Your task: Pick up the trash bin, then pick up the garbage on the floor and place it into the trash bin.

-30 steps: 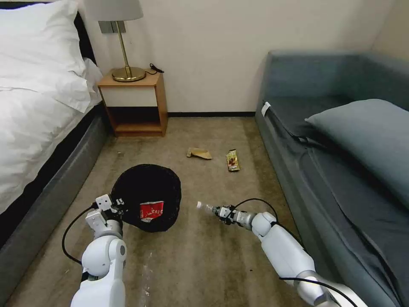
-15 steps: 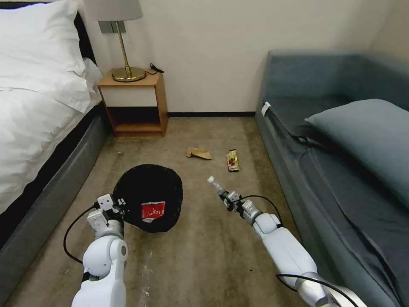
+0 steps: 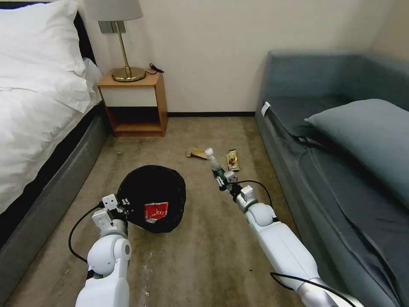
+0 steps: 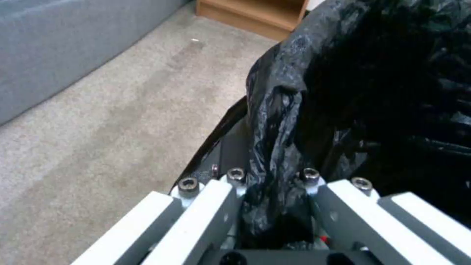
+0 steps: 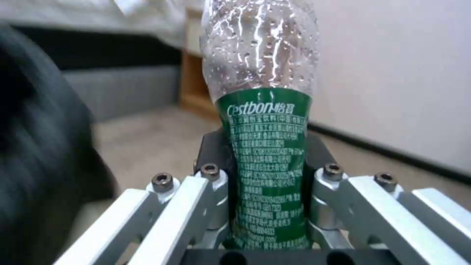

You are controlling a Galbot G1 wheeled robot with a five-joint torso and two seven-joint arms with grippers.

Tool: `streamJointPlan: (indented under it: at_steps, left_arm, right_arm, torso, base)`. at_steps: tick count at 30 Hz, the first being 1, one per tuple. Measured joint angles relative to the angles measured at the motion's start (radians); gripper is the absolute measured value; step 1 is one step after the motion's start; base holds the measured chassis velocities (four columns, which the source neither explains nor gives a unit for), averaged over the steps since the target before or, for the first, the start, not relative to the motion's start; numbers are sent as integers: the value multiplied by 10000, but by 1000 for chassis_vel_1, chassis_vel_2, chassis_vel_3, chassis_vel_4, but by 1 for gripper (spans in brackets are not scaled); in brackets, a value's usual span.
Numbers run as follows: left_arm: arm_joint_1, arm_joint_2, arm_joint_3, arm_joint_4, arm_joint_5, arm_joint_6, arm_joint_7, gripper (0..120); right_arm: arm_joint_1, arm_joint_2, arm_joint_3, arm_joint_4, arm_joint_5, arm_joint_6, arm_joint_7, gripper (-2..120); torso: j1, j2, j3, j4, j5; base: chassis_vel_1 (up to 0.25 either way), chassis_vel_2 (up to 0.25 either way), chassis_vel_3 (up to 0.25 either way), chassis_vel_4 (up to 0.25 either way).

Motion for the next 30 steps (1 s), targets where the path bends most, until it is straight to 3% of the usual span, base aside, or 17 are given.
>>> streamJointPlan:
  at_steps: [9,25,30]
  left_arm:
    - [-23,55,-62,241,65,-46,17,3]
    - [-58,-8,-130,-57,52,-30,-9,3]
    - [-63,-80,-86,-206,193,45,-33,3]
  right_arm:
    - [-277,-51,-722,2013,282,-428,305,19]
    - [-522,-13,-1644,2827,91,-413,703,19]
    - [-671,341,-2119,2878,-11,-357,851,19]
  torso:
    - [0,0,-1,1,1]
    - [0,-1,-1,0,0]
    - [0,0,0,1,0]
  base:
    - [0,0,0,0]
    - [0,0,0,0]
    - [0,0,0,0]
